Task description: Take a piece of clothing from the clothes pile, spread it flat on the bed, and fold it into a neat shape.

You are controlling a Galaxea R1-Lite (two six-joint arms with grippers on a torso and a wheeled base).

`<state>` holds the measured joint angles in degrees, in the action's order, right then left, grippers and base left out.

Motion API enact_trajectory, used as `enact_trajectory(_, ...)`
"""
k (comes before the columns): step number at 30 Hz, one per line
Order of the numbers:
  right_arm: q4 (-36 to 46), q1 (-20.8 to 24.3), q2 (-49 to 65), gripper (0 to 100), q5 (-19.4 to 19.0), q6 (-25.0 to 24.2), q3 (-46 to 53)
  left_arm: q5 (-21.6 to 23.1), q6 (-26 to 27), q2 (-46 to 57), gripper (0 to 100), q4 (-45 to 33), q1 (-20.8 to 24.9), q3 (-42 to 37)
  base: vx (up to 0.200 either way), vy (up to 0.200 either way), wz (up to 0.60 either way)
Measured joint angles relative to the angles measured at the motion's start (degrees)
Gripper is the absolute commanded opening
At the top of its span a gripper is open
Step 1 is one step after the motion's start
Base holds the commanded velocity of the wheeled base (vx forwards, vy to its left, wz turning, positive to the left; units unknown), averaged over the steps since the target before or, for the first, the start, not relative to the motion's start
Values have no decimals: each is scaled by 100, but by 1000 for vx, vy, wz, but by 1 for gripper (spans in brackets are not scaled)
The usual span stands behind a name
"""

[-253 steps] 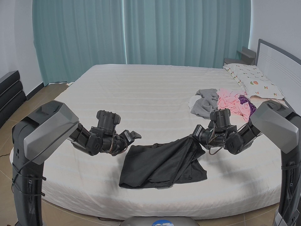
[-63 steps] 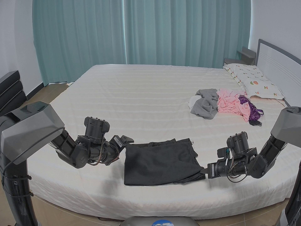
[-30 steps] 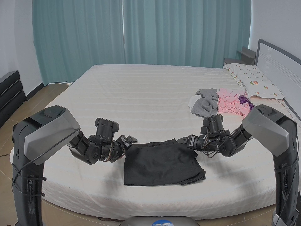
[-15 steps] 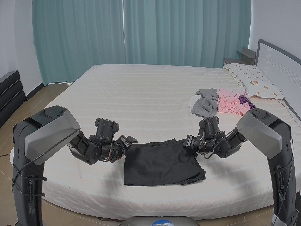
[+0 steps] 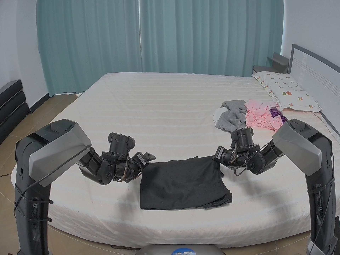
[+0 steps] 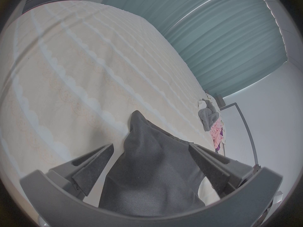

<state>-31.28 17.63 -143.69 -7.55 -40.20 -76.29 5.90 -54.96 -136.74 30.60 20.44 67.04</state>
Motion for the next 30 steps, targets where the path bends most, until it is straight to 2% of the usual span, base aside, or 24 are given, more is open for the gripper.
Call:
enact_trajectory(8,-6,-38,59,0,0,-17,52,-7,66,-96,100,-44,45,171,0,0,0)
enact_trajectory(17,-62,-57,80,0,29,-24,60,-311,121,-358,100,-808,63,940,0,0,0)
enact_trajectory(18,-63,-57,80,0,29,-24,60,-352,121,-400,0,-859,66,1039,0,0,0)
enact_trajectory(23,-71,-55,83,0,33,-24,63,-495,119,-621,0,-1232,83,1480,0,0,0)
enact_trajectory(30,-79,-55,78,0,29,-24,52,-563,74,-734,0,-1207,61,1629,0,0,0)
